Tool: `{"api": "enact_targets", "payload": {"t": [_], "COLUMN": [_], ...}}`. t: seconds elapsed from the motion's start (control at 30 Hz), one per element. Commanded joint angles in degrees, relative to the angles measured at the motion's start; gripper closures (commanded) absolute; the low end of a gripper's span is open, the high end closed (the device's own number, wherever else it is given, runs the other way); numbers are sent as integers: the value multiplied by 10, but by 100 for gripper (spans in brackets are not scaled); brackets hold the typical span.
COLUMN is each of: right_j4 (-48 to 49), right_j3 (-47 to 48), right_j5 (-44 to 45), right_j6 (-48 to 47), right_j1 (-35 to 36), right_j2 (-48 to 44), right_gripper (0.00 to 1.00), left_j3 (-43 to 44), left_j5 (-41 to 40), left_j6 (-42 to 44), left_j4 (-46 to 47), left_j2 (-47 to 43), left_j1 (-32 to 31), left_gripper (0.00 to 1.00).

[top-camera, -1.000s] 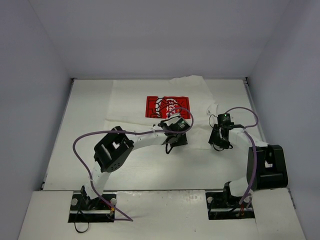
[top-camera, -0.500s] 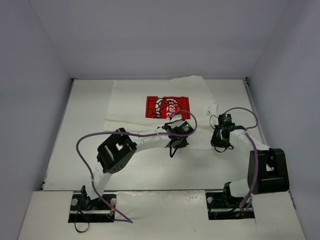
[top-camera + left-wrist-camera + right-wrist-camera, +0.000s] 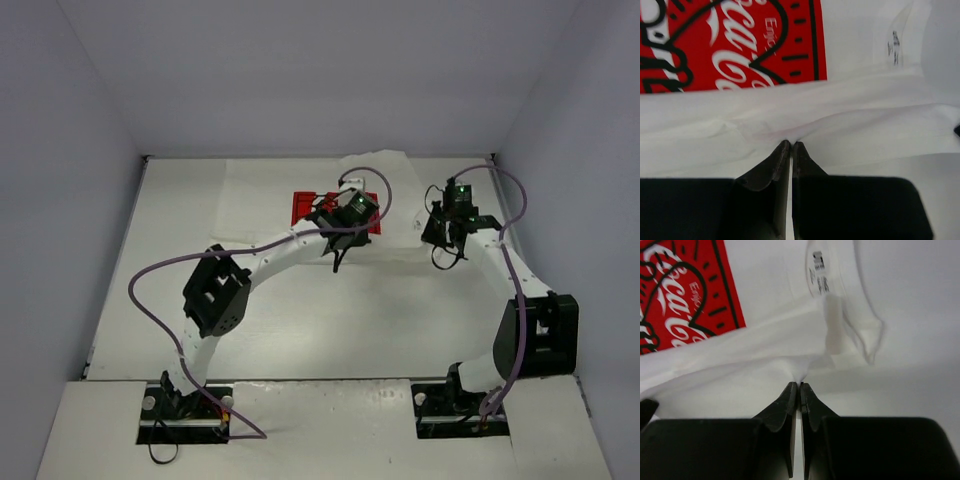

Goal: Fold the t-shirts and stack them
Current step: Fold the flattened tshirt in 1/3 of the way

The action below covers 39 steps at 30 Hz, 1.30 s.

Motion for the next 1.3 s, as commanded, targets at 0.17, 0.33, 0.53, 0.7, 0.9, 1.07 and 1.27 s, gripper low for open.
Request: {"api": "enact_targets", "payload": {"t": [0.17,0.33,0.53,0.7,0.9,1.07,1.27], "right_j4": [10,13,14,42,103,118,163], "right_j3": [217,324,381,343,371,425,400], "right_j5": [-21,-31,-16,28,-2,-32,-70], "right_j6": [-55,-92,-118,-130,-129,-137,-172], "right_j1": [3,6,3,1,-4,-4,-1], "right_j2": [154,237,301,278,286,323,328], "right_gripper": [100,100,100,100,100,100,100], "left_j3": [181,255,277,230,226,222,160], "left_j5": [71,113,129,159,165,169,170], "left_j6": [115,144,137,115,117,121,117], "left_j4": [23,49,57,93,120,134,175], "left_j2": [55,110,152,146,139,132,107], "left_j1": [100,122,132,140,145,155,164], "left_gripper": [100,100,100,100,100,100,100]}}
